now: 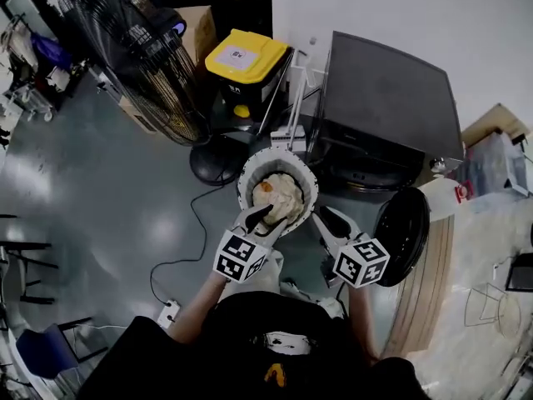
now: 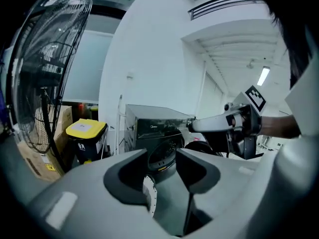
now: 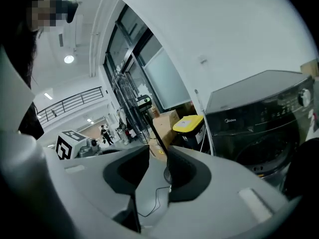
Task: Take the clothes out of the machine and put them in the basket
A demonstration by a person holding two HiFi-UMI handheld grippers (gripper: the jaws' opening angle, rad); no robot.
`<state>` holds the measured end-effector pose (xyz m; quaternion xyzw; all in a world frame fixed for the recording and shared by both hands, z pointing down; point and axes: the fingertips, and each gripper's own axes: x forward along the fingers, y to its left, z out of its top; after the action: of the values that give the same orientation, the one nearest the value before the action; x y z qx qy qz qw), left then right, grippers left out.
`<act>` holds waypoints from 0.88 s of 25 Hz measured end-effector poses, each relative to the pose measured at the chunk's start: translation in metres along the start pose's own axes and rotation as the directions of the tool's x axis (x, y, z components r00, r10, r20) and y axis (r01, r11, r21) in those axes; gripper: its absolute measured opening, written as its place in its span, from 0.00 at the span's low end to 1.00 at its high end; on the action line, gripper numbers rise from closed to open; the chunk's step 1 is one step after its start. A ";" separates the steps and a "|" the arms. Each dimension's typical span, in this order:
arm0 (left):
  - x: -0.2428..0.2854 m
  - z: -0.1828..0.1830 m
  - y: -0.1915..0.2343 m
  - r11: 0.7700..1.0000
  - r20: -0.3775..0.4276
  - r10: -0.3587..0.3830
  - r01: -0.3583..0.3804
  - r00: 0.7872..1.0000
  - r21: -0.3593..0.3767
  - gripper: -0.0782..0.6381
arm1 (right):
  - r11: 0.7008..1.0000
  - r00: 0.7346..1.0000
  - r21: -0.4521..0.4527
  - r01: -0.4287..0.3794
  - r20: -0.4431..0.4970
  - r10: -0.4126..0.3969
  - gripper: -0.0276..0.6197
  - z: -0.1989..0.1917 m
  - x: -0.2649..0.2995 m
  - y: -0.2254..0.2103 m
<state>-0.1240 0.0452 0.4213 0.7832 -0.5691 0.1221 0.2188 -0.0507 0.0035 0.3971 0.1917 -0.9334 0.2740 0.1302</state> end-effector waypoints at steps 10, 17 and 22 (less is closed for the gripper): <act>-0.049 -0.003 -0.080 0.996 0.097 0.064 -0.059 0.993 -0.059 0.36 | 0.998 0.997 -0.051 -0.032 0.064 0.035 0.22 -0.021 -0.091 0.032; -0.071 0.000 -0.119 0.999 0.121 0.049 -0.047 0.991 -0.023 0.25 | 0.997 0.995 -0.062 -0.055 0.074 0.059 0.19 -0.037 -0.125 0.047; -0.082 0.000 -0.138 0.999 0.118 0.042 -0.044 0.992 0.015 0.22 | 0.996 0.993 -0.069 -0.056 0.104 0.063 0.13 -0.039 -0.138 0.055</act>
<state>-0.0206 0.1494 0.3567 0.7784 -0.5967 0.0853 0.1755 0.0542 0.1074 0.3558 0.1735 -0.9529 0.2361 0.0785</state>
